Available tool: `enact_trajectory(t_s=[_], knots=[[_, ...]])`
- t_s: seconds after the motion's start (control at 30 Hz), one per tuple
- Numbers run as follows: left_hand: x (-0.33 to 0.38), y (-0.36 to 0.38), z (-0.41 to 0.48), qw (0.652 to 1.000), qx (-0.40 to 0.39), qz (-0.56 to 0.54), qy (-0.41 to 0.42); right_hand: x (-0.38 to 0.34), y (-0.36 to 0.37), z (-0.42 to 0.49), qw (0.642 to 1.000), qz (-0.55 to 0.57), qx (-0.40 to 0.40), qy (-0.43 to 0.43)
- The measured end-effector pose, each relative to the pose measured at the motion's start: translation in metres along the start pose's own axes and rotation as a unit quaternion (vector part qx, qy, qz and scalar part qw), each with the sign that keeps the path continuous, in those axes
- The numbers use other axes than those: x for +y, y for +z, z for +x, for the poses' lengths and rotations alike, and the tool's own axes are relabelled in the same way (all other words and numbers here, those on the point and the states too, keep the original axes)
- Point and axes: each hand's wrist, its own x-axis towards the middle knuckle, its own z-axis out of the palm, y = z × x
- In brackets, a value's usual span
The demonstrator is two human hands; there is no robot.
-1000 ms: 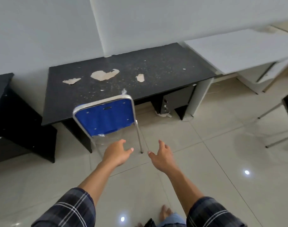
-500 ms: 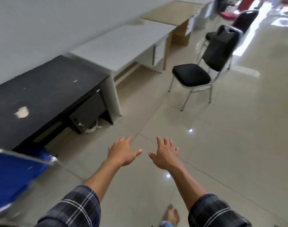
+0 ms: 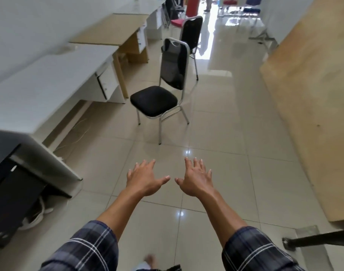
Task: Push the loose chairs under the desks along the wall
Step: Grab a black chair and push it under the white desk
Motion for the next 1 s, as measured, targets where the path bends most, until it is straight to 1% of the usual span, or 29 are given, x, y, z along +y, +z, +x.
enact_trajectory(t_s=[0.3,0.43,0.67,0.83,1.0], knots=[[0.067,-0.018,0.136,0.998,-0.003,0.032,0.060,0.030,-0.057,0.109,0.999,0.010,0.012,0.043],[0.094,-0.028,0.199,0.995,-0.032,0.052,0.076,0.037,-0.085,0.164,0.996,0.032,0.022,0.085],[0.154,-0.062,0.306,0.987,-0.027,0.085,0.133,0.048,-0.137,0.253,0.987,0.073,0.080,0.121],[0.209,-0.074,0.381,0.982,-0.038,0.099,0.153,0.083,-0.169,0.321,0.979,0.107,0.083,0.155],[0.269,-0.078,0.455,0.982,-0.039,0.111,0.146,0.128,-0.206,0.400,0.978,0.112,0.081,0.158]])
